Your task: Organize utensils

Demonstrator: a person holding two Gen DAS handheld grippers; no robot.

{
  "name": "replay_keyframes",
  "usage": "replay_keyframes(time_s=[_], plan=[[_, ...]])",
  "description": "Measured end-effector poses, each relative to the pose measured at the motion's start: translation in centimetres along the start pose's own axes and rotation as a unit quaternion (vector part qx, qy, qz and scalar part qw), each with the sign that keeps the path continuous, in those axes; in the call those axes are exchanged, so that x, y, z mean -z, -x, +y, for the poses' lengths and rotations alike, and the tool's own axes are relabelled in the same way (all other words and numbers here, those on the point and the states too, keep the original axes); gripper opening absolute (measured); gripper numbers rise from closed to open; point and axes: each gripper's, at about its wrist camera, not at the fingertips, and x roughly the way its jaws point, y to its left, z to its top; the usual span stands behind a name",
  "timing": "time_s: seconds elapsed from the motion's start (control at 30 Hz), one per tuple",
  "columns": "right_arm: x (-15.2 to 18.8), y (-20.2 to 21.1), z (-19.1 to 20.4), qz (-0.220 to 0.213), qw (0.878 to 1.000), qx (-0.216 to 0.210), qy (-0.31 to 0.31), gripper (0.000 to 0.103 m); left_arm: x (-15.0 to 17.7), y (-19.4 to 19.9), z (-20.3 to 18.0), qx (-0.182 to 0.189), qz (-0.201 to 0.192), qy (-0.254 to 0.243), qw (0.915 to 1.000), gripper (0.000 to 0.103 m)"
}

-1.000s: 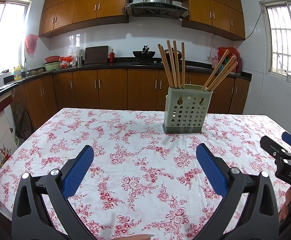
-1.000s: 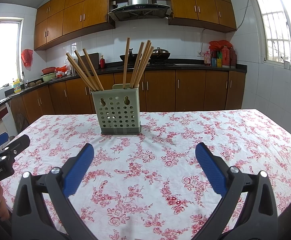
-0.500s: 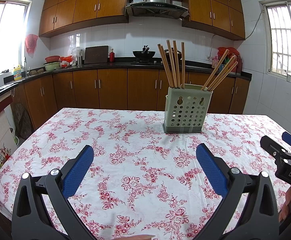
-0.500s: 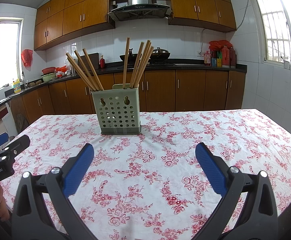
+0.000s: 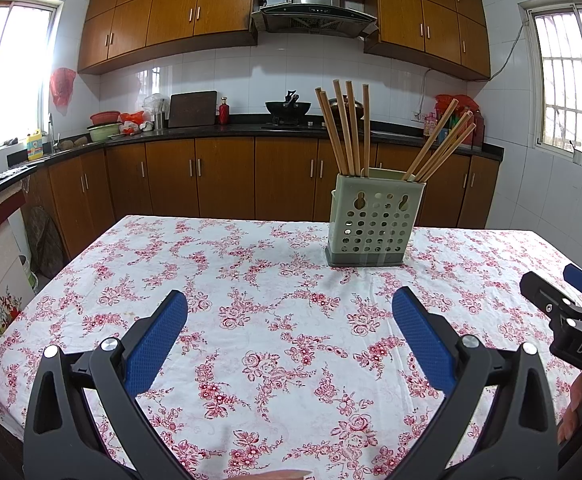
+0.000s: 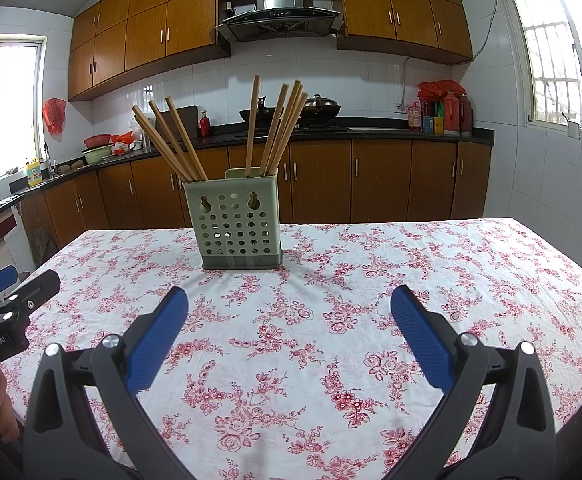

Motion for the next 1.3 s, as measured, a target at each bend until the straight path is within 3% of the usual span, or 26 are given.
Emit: replay_keyframes(time_s=[1.3], plan=[[0.01,0.01,0.32,0.000,1.000,0.001,-0.001,0.099,0.20,0.02,-0.14,0.002,0.000,-0.003,1.0000,0.101]])
